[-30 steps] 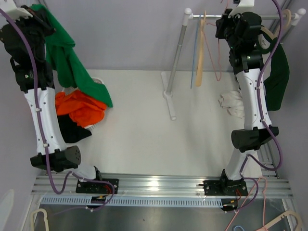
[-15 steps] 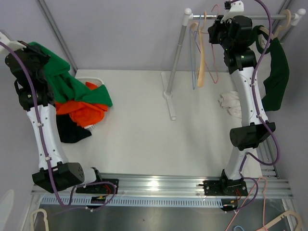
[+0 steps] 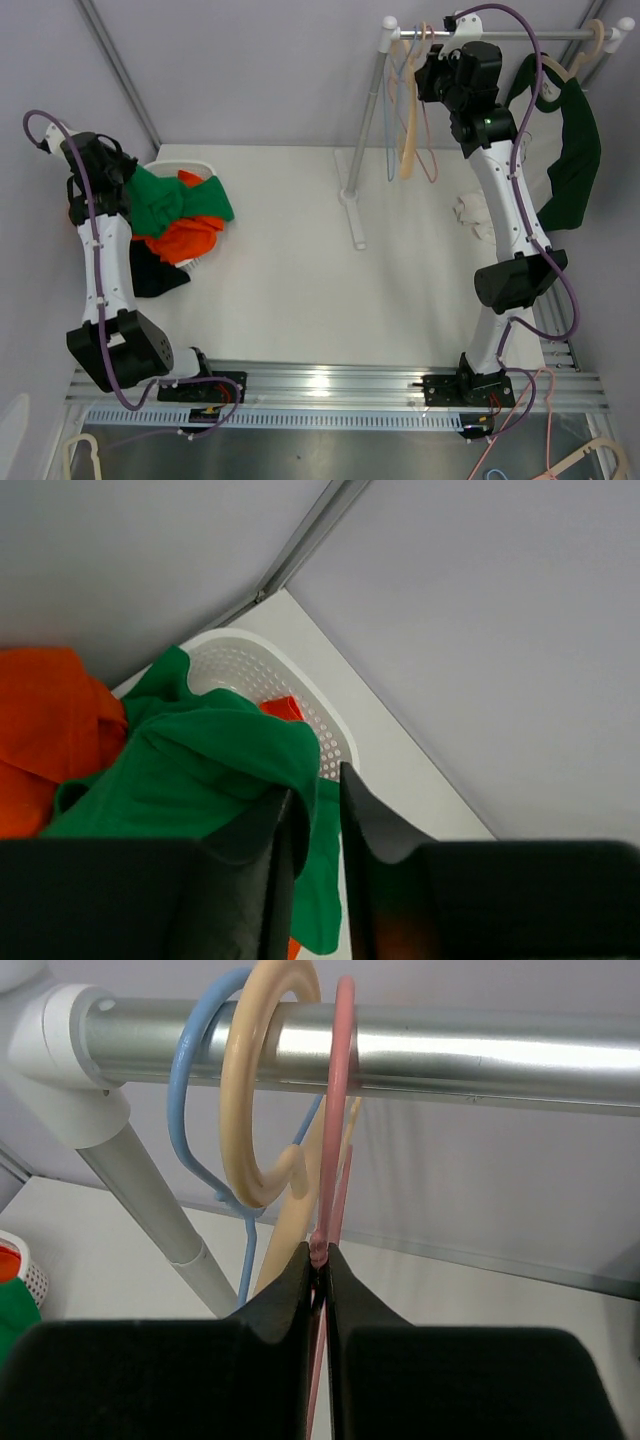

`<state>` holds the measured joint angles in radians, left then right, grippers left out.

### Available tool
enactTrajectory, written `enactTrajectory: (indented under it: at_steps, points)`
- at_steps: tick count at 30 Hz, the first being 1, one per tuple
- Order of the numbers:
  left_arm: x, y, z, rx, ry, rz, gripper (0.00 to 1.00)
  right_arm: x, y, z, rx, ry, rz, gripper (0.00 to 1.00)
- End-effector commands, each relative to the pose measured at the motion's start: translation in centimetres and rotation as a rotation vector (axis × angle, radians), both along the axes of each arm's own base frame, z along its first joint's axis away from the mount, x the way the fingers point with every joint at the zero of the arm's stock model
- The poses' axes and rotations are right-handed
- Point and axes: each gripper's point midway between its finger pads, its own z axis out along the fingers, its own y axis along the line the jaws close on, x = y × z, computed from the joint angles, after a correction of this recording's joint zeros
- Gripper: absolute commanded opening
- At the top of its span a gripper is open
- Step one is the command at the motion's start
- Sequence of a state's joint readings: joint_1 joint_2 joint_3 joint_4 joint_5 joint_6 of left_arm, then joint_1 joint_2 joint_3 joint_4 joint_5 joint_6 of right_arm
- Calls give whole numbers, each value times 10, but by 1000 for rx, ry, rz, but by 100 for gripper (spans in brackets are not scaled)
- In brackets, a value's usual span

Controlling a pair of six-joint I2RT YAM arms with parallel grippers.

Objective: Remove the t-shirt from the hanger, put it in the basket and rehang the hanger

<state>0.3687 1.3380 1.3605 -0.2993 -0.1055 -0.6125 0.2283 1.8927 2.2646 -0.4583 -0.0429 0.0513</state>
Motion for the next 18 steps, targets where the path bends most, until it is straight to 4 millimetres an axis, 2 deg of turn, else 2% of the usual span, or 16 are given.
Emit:
enactTrajectory:
  at_steps: [1, 3, 4, 5, 6, 7, 8, 10, 12, 14, 15, 16, 18]
  points:
    - [7, -2, 6, -42, -13, -8, 27, -8, 0, 21, 8, -51, 7, 6]
    - [8, -1, -1, -54, 6, -2, 35, -9, 0, 23, 6, -56, 7, 5]
    - [7, 0, -2, -63, 10, 8, 45, -10, 0, 26, 9, -60, 5, 7]
    - [5, 3, -7, -67, 29, 32, 52, -11, 0, 27, 6, -64, 4, 13]
    - [4, 4, -11, -80, 36, 47, 63, -12, -3, 30, 1, -70, -2, 21]
    - [4, 6, -12, -83, 41, 59, 90, -15, -5, 33, -1, -74, -8, 29]
    - [4, 6, -13, -84, 44, 56, 99, -16, -8, 35, -4, -78, -20, 29]
    - [6, 6, -15, -85, 52, 57, 99, -19, -16, 39, -8, -80, -41, 31]
    - [6, 7, -13, -81, 51, 56, 99, -25, -25, 50, -9, -93, -58, 38]
    - [3, 5, -5, -71, 38, 56, 99, -33, -44, 58, -5, -94, -91, 42]
    - [-1, 7, 1, -34, 41, 67, 99, -36, -51, 60, 0, -93, -102, 42]
    - [-3, -1, 15, -8, 22, 57, 100, -37, -65, 61, 6, -89, -126, 44]
    - [-9, -6, 36, 43, 15, 58, 100, -47, -77, 70, 23, -98, -139, 45]
